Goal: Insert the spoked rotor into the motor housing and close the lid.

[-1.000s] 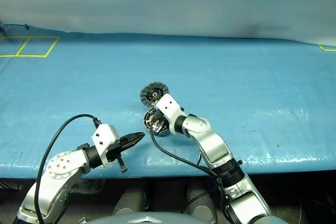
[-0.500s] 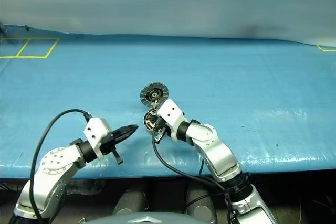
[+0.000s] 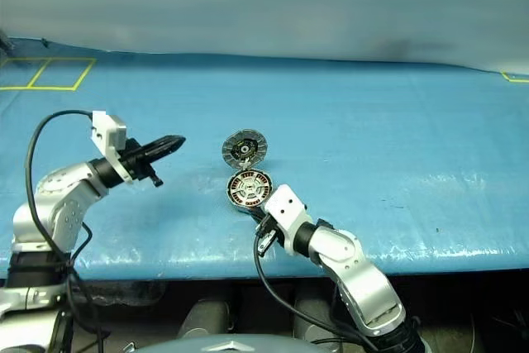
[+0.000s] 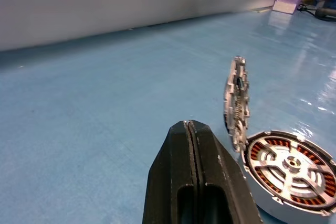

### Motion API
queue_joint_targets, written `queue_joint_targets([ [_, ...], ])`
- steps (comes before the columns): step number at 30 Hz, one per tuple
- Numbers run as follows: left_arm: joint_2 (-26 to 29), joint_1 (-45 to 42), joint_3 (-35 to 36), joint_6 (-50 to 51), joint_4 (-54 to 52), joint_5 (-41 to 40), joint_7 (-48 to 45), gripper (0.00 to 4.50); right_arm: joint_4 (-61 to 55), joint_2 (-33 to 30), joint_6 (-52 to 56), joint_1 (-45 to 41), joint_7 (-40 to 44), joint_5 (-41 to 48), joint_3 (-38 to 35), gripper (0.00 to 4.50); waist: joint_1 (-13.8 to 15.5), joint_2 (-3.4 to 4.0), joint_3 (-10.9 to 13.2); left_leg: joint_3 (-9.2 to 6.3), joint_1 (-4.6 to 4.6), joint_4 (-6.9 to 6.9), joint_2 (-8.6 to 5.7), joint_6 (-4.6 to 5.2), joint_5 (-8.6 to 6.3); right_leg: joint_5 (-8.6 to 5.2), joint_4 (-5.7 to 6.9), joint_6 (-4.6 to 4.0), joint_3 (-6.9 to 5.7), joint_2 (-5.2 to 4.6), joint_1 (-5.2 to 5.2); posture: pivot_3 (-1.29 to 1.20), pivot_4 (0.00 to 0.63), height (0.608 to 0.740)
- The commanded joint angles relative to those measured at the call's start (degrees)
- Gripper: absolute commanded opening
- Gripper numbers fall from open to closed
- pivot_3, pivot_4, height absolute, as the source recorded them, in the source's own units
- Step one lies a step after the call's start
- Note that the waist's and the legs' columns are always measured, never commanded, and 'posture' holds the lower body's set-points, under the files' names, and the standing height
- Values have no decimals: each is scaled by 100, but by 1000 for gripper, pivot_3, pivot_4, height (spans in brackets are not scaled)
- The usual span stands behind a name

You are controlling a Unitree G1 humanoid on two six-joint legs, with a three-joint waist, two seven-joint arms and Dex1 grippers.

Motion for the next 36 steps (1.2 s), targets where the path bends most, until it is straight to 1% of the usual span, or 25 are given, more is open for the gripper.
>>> queue_joint_targets([
  [1, -80, -560, -255, -333, 873, 265, -392, 20, -131, 77, -544, 342, -277, -33, -262, 0, -3, 0, 0, 0, -3, -1, -1, 1, -1, 0, -2, 0, 0, 0, -1, 0, 150, 740],
  [6, -335, -1411, -760, -918, 2145, 754, -992, 20, 165, 252, -1393, 1155, -662, -159, -414, 0, -1, -2, -1, -3, -13, -3, -2, 1, -1, 1, -3, 0, -2, 0, -9, 0, 150, 740],
  [9, -520, -1823, -887, -1359, 2855, 950, -1320, 20, 336, 400, -1849, 1605, -789, -167, -432, 0, 2, -2, -1, -4, -16, -2, -2, 2, -1, 1, -3, 0, -1, 1, -10, 0, 150, 740],
  [13, -744, -2324, -912, -1762, 3745, 1123, -1632, 20, 475, 501, -2106, 1924, -957, -264, -409, 0, -31, -5, 1, 2, -17, 5, -1, 3, -1, 3, -4, 6, 3, 1, -12, 0, 150, 740],
  [16, -856, -2654, -899, -1800, 4264, 1183, -1870, 20, 476, 549, -2147, 2023, -1071, -300, -443, 0, -22, -5, 1, 0, -17, 7, 1, 4, 0, 4, -3, 6, 2, 3, -11, 0, 150, 740],
  [20, -988, -3127, -1053, -1909, 4984, 1496, -2134, 20, 415, 569, -2138, 2081, -1197, -313, -520, 0, -15, -5, 1, -1, -24, 8, -3, 5, 0, 5, -5, 9, 2, 1, -12, 0, 150, 740],
  [27, -1315, -3647, -1094, -2137, 5745, 1923, -2110, 20, 275, 569, -2110, 2160, -1286, -308, -549, 0, -15, -6, 1, -5, -28, 7, -4, 6, -1, 5, -6, 11, 0, 2, -14, 0, 150, 740],
  [31, -1460, -3821, -1083, -2301, 5941, 2085, -2256, 20, 215, 587, -2086, 2222, -1359, -330, -538, 0, -22, -7, 2, -4, -28, 7, -3, 6, -1, 5, -5, 11, 0, 3, -14, 0, 150, 740],
  [36, -1544, -3970, -1123, -2263, 6047, 2219, -2594, 20, 205, 627, -2069, 2251, -1452, -345, -565, 0, -20, -7, 2, -4, -28, 8, -4, 6, -1, 5, -5, 11, 0, 3, -14, 0, 150, 740],
])
